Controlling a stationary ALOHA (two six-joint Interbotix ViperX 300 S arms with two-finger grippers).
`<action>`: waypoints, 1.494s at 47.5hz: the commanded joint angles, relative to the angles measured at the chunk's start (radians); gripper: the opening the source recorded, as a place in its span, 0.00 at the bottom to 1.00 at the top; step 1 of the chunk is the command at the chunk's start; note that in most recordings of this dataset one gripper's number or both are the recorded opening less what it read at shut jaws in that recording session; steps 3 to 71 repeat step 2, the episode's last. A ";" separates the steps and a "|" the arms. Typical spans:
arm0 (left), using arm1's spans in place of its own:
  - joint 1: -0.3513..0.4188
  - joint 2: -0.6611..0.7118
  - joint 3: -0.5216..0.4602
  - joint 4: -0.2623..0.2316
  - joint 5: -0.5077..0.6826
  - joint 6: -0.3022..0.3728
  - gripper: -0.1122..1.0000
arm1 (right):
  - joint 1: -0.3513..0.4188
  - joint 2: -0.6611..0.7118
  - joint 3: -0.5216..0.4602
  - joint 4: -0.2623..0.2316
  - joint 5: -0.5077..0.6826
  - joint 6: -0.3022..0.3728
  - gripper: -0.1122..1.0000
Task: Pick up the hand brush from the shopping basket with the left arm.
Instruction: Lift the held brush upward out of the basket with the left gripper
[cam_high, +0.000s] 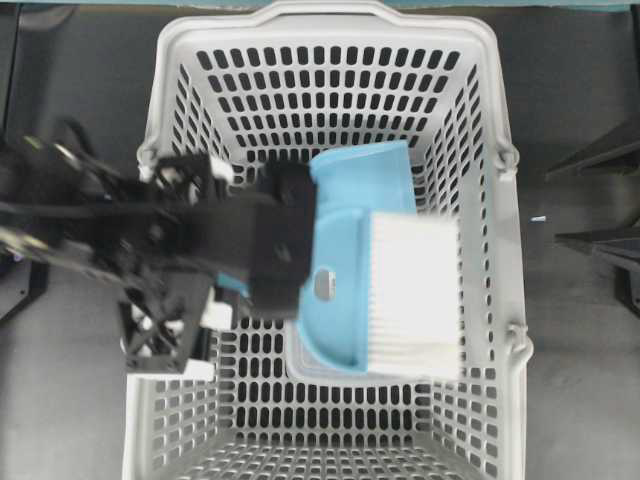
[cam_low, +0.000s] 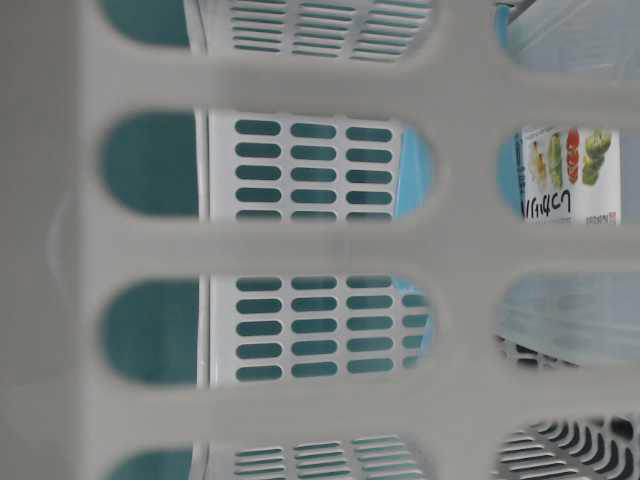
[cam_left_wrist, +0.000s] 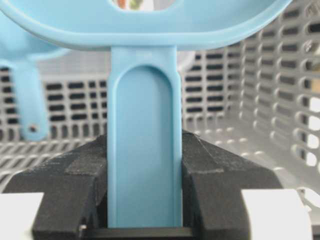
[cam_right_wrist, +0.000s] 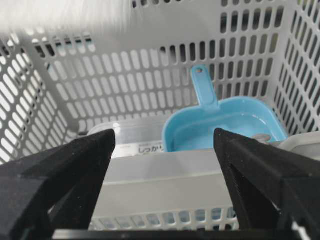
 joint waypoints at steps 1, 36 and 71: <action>-0.005 -0.017 -0.054 0.003 0.002 0.000 0.31 | -0.002 0.003 -0.006 0.003 -0.011 0.002 0.78; -0.005 -0.015 -0.052 0.003 0.002 0.000 0.31 | -0.002 0.005 -0.006 0.003 -0.011 0.002 0.78; -0.005 -0.015 -0.052 0.003 0.002 0.000 0.31 | -0.002 0.005 -0.006 0.003 -0.011 0.002 0.78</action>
